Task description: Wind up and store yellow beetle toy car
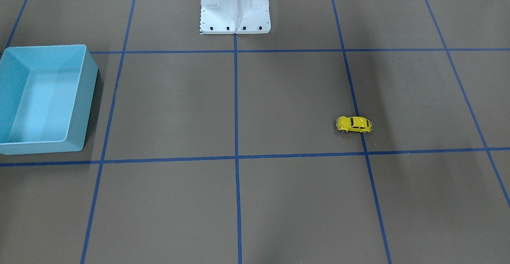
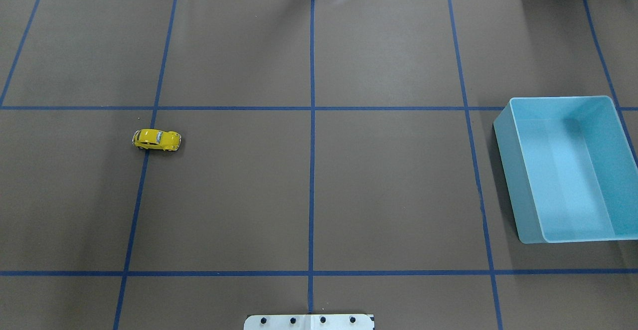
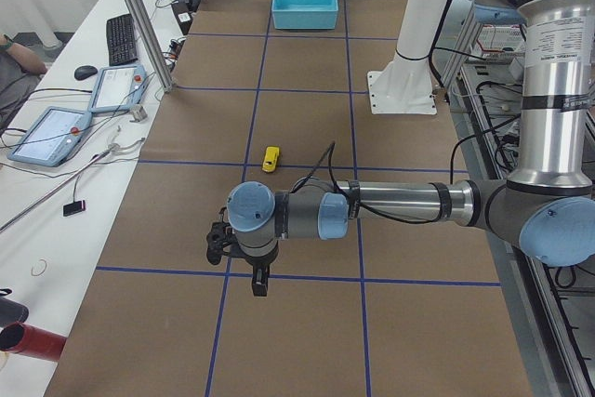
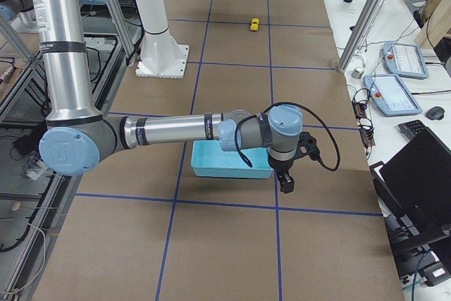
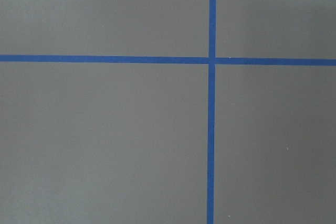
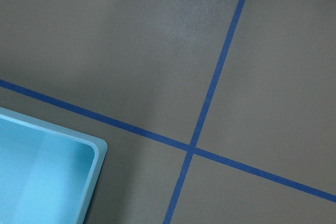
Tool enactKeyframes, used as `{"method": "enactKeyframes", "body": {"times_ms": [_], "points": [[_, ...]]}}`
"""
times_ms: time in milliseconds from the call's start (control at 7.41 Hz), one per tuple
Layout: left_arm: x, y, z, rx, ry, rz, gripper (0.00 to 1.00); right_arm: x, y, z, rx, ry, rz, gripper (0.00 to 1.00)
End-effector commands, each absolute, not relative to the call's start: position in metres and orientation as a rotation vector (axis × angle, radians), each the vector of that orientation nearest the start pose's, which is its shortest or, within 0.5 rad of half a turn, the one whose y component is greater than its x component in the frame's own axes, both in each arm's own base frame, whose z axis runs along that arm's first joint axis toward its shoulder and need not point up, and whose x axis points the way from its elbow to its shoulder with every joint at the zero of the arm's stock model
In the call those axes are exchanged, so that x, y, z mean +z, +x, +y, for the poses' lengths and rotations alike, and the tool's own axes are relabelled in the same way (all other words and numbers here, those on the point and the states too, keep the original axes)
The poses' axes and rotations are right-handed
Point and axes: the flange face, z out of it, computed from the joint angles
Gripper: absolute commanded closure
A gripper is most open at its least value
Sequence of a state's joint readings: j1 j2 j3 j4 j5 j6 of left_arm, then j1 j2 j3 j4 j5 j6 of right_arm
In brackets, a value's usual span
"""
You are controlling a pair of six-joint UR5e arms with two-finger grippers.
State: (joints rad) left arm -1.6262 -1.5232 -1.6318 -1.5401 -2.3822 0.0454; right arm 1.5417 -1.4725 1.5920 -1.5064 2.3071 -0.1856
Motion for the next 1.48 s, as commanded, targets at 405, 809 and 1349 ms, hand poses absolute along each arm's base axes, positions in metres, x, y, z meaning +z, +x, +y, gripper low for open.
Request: {"method": "enactKeyframes", "body": {"times_ms": [405,809,1349], "points": [[0.647,-0.088,-0.469,-0.006,0.04,0.811,0.0,0.593,0.051,-0.544,-0.272,0.233,-0.72,0.0],[0.648,-0.087,-0.48,-0.009,0.032,0.811,0.0,0.593,0.051,-0.544,-0.272,0.233,-0.72,0.0],[0.606,-0.079,-0.491,0.05,0.108,0.757,0.0,0.59,0.05,-0.547,-0.274,0.238,-0.72,0.0]]}}
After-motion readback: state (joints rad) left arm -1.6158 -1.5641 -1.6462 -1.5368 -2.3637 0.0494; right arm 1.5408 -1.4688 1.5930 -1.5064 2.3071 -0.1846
